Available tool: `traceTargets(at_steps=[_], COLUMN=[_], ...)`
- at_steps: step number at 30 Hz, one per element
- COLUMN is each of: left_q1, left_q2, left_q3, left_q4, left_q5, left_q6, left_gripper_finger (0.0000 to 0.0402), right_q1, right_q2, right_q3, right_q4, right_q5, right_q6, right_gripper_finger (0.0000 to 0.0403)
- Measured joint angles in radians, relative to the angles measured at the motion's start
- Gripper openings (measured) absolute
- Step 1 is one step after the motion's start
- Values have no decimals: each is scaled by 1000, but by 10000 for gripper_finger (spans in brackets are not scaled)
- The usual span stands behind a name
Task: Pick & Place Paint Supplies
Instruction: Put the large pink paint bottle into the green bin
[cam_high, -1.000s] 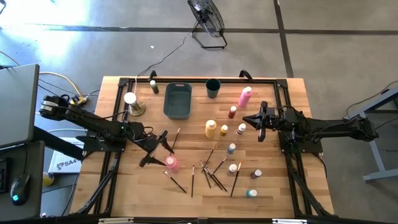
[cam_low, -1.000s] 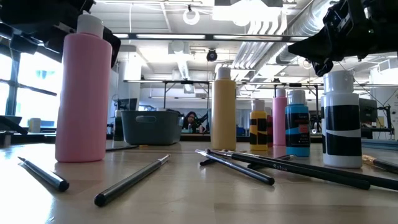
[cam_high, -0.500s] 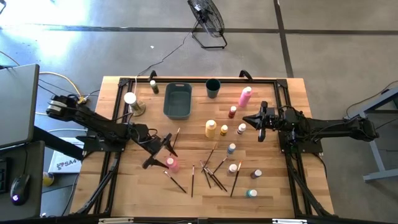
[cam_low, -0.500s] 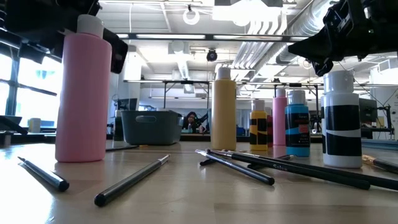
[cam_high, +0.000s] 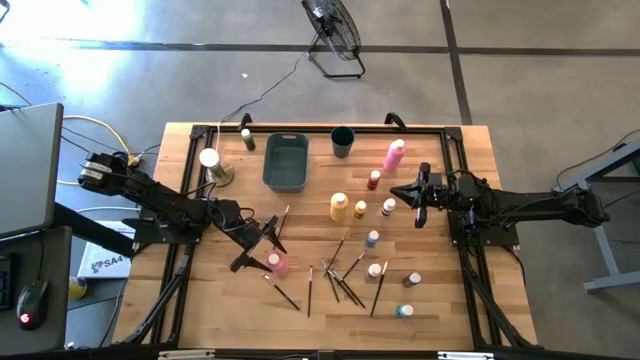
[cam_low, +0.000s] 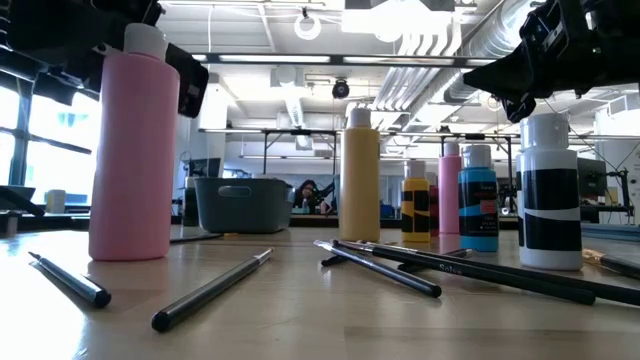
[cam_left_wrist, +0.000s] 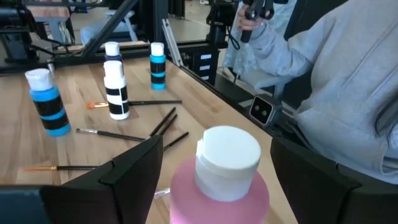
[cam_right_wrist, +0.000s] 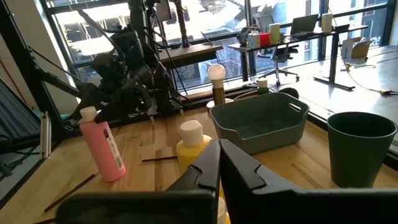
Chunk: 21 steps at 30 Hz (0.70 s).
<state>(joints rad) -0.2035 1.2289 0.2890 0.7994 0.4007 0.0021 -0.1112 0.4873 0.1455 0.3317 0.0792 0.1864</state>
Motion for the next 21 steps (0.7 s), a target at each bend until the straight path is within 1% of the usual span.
traceTargets(at_steps=[9,21], left_q1=[0,0], left_q2=[0,0], left_q3=[0,0], left_q4=[0,0], left_q5=[-13,-3], left_q6=[20,19], left_gripper_finger=[291,215], right_q1=[0,0], right_q2=[0,0], right_q3=[0,0], right_q4=[0,0], right_q5=[0,0], right_q6=[0,0], right_gripper_finger=[3,3])
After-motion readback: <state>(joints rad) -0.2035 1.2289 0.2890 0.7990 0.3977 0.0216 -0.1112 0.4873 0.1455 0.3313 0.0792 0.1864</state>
